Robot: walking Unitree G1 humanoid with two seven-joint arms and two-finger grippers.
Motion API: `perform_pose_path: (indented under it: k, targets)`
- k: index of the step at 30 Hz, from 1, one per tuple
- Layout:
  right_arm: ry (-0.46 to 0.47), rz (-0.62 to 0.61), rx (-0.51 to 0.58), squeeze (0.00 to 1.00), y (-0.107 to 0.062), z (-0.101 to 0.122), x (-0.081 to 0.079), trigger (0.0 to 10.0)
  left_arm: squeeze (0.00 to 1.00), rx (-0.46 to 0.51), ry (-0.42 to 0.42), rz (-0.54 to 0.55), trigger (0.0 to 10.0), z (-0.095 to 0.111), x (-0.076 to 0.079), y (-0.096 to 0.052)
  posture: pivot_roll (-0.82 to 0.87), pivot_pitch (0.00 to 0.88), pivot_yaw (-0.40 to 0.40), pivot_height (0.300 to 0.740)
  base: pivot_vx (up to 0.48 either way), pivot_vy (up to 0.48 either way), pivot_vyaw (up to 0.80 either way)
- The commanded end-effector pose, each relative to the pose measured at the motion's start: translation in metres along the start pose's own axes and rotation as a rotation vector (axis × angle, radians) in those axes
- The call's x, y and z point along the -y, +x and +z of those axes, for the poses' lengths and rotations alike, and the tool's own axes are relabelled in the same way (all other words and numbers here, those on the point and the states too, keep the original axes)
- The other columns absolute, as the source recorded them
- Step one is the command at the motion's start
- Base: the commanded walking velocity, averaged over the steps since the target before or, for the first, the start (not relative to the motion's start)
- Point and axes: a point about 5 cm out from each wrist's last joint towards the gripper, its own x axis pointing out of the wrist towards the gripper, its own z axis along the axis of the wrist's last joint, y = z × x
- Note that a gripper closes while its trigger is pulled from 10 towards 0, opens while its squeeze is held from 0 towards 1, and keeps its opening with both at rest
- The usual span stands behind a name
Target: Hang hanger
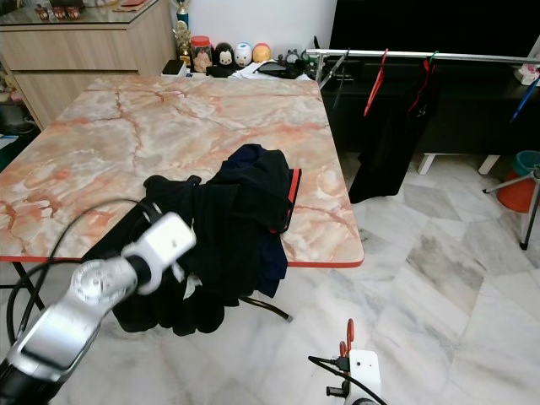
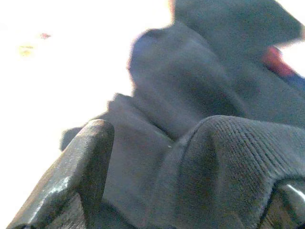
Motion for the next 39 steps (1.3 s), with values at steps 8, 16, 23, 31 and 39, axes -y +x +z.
perform_pose_path:
  k: [8, 16, 23, 31, 39]
  targets:
    - [-0.013, -0.002, 0.005, 0.0, 0.0, 0.003, -0.001, 10.0, 0.0, -0.254, 0.11, 0.015, 10.0, -0.035, -0.021, -0.008, 0.18, 0.0, -0.035, 0.74, 0.0, 0.0, 0.0]
    - [-0.029, 0.006, 0.005, 0.0, 0.001, 0.003, -0.001, 10.0, 0.0, -0.058, -0.126, -0.414, 10.0, -0.009, 0.005, -0.033, 0.19, 0.0, -0.033, 0.74, 0.0, 0.0, 0.0]
    - [-0.026, 0.004, 0.007, 0.0, 0.001, 0.004, -0.001, 10.0, 0.0, -0.125, -0.283, 0.133, 10.0, -0.015, -0.057, -0.01, 0.18, 0.0, -0.033, 0.74, 0.0, 0.0, 0.0]
    - [-0.028, 0.006, 0.006, 0.0, 0.001, 0.004, -0.001, 10.0, 0.0, -0.192, -0.196, -0.347, 10.0, -0.029, -0.007, -0.037, 0.19, 0.0, -0.036, 0.74, 0.0, 0.0, 0.0]
    - [-0.025, 0.006, 0.008, 0.0, 0.001, 0.004, 0.0, 10.0, 0.0, 0.078, -0.311, 0.064, 10.0, -0.019, -0.033, -0.029, 0.18, 0.0, -0.037, 0.74, 0.0, 0.0, 0.0]
